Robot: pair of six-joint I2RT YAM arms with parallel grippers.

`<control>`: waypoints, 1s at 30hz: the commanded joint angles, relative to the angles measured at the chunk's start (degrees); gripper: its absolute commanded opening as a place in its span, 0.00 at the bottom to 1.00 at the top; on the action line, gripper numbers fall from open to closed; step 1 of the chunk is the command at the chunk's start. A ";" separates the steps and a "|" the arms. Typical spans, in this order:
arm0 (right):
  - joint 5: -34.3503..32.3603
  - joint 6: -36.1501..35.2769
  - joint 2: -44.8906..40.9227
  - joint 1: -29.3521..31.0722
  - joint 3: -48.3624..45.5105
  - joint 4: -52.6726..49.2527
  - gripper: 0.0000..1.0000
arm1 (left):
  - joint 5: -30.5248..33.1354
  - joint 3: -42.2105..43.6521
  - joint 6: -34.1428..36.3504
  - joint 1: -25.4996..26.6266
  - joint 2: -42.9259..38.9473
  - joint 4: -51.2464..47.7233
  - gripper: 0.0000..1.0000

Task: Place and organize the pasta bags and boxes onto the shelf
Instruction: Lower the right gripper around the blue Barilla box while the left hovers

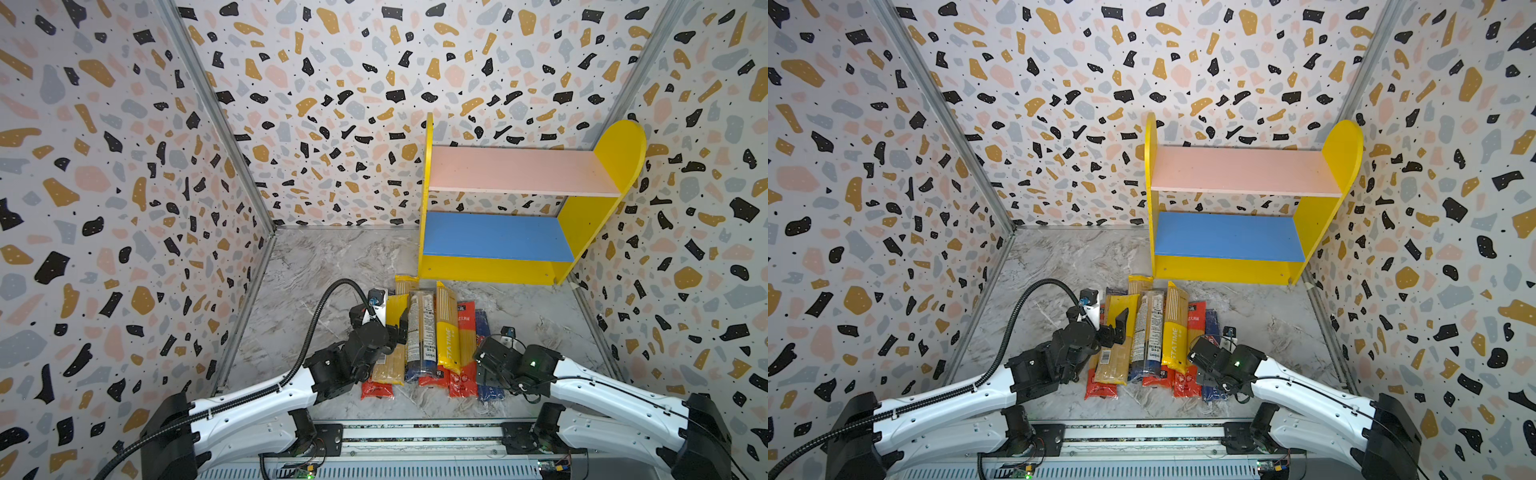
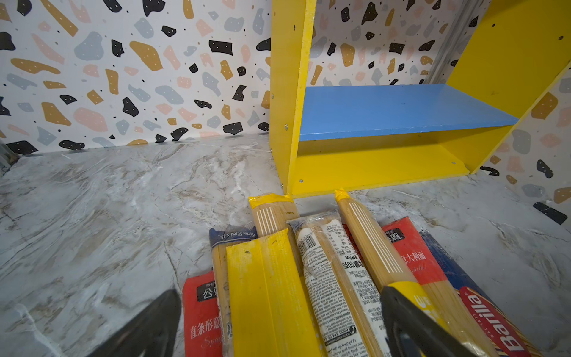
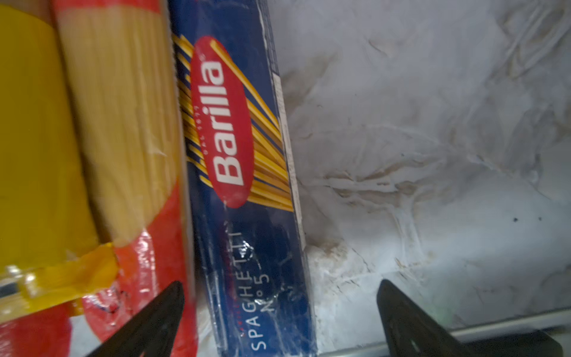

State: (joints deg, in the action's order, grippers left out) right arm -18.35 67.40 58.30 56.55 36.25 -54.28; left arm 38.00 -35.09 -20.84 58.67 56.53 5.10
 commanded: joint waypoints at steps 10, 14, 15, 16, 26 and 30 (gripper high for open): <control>2.09 2.06 8.69 5.82 -0.39 6.16 1.00 | 1.73 -3.00 1.49 0.56 -0.28 -2.26 0.99; 3.40 -0.23 10.22 6.25 -0.40 10.84 1.00 | 2.23 -3.10 2.23 0.56 -0.45 -2.03 1.00; 3.48 -0.38 10.96 6.22 -0.46 11.49 1.00 | 2.34 -3.00 2.47 0.56 -0.37 -1.88 0.99; 3.79 -0.66 12.02 6.22 -0.45 12.35 1.00 | 2.46 -2.99 2.56 0.58 -0.27 -1.90 1.00; 3.54 1.61 16.40 10.33 3.93 11.24 0.99 | 3.13 -3.06 2.64 0.56 -1.75 -3.05 0.99; 4.54 1.86 16.19 11.66 4.17 13.63 0.99 | 3.21 -3.14 2.74 0.56 -1.73 -3.25 0.99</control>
State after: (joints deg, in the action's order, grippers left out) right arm -20.64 69.19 73.95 66.06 38.54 -50.26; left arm 40.01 -36.49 -18.98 59.00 55.55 1.50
